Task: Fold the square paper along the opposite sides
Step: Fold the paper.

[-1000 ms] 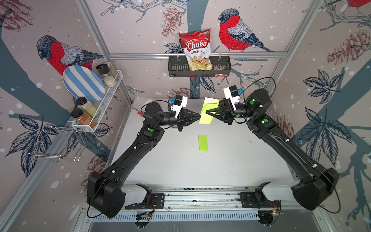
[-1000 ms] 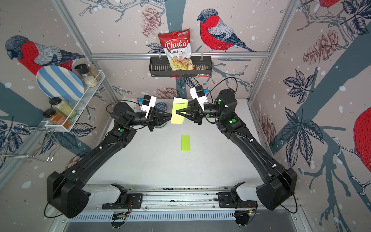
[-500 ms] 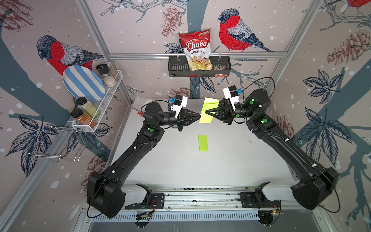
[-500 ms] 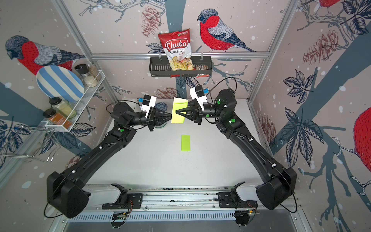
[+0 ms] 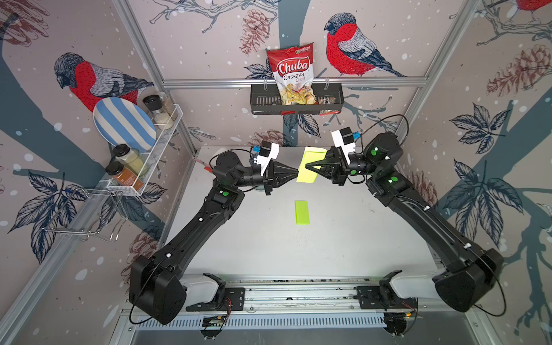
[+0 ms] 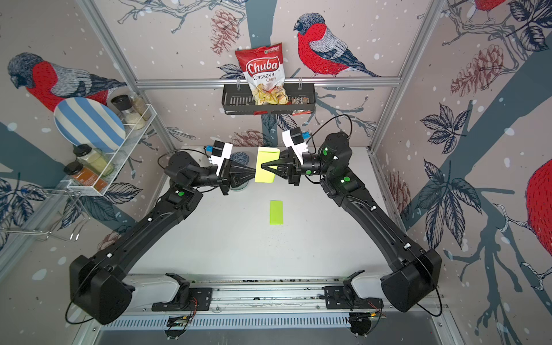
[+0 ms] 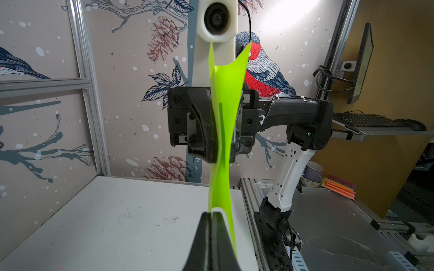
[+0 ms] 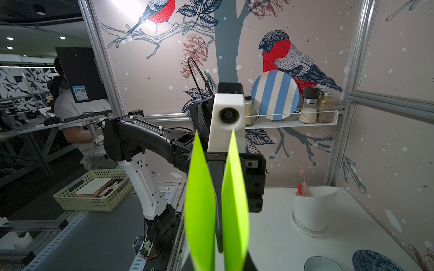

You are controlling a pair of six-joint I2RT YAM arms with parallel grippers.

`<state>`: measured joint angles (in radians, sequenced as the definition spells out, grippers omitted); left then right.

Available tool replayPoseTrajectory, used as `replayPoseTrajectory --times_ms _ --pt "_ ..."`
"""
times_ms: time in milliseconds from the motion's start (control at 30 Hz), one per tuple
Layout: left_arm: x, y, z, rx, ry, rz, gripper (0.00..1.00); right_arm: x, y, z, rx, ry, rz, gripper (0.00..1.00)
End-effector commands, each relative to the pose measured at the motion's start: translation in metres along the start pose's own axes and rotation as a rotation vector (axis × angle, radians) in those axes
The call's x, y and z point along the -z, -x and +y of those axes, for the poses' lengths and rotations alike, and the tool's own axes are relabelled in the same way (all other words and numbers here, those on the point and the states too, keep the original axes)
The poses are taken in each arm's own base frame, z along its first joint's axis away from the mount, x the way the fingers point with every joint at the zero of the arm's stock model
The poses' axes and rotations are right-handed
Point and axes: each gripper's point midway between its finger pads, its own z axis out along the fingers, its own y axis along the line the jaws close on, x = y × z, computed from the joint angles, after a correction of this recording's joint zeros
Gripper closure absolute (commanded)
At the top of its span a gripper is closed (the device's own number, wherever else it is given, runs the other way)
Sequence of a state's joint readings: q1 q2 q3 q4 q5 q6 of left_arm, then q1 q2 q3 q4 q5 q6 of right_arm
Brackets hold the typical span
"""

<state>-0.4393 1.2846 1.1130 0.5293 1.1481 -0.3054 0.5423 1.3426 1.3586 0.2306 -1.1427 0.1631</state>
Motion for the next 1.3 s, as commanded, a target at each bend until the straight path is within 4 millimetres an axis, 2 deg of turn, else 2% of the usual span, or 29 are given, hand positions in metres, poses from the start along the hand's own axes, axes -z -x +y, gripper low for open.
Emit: replayPoseTrajectory --times_ms 0,700,933,1167,1267 --pt "0.0 0.005 -0.001 -0.032 -0.003 -0.008 1.0 -0.001 0.006 0.0 0.022 0.003 -0.014 0.86" --pt "0.0 0.005 -0.001 -0.031 -0.004 -0.008 1.0 0.0 0.009 0.002 0.032 0.003 -0.022 0.94" --pt "0.0 0.002 -0.002 -0.027 -0.009 -0.001 0.99 -0.001 0.008 0.002 0.03 0.002 -0.022 1.0" --pt "0.003 -0.01 -0.005 -0.066 0.014 0.074 0.54 0.003 0.006 -0.001 0.058 -0.04 -0.002 1.0" --pt "0.007 -0.02 -0.004 -0.07 0.048 0.139 0.38 0.009 0.006 -0.004 0.06 -0.069 0.007 1.0"
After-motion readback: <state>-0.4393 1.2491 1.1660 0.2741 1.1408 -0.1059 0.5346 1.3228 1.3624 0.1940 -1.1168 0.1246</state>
